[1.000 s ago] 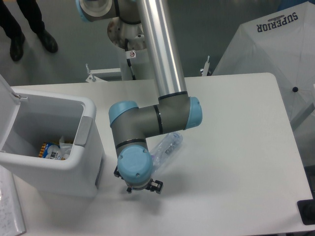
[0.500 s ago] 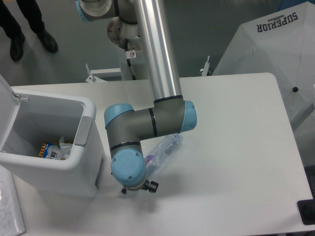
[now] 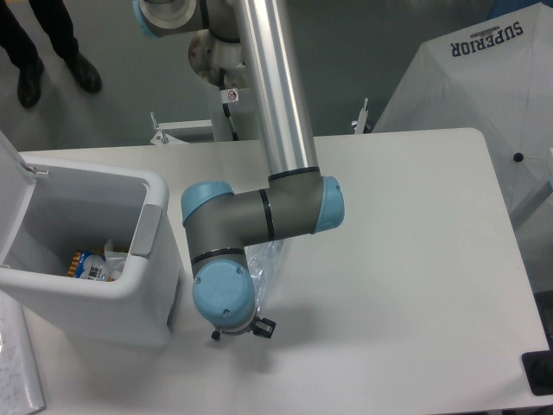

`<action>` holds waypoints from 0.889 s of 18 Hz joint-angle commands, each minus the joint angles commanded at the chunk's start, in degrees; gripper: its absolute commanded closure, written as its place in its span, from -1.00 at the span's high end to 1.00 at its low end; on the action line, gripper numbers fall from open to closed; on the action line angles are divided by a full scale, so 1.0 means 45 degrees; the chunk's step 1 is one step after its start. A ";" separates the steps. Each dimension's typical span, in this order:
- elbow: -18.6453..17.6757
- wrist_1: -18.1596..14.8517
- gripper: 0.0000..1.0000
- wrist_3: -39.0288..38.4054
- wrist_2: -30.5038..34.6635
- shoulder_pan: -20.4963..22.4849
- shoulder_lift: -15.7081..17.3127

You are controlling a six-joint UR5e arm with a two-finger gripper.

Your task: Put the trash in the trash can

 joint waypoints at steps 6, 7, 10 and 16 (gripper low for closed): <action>0.0078 0.0058 -0.88 0.0703 -0.0116 0.0389 0.0410; 0.0175 0.0058 -0.89 0.0704 -0.0175 0.0545 0.0565; 0.0546 0.0078 -0.91 0.0801 -0.0506 0.0858 0.0683; 0.0821 0.0233 -0.91 0.1250 -0.2186 0.1796 0.1308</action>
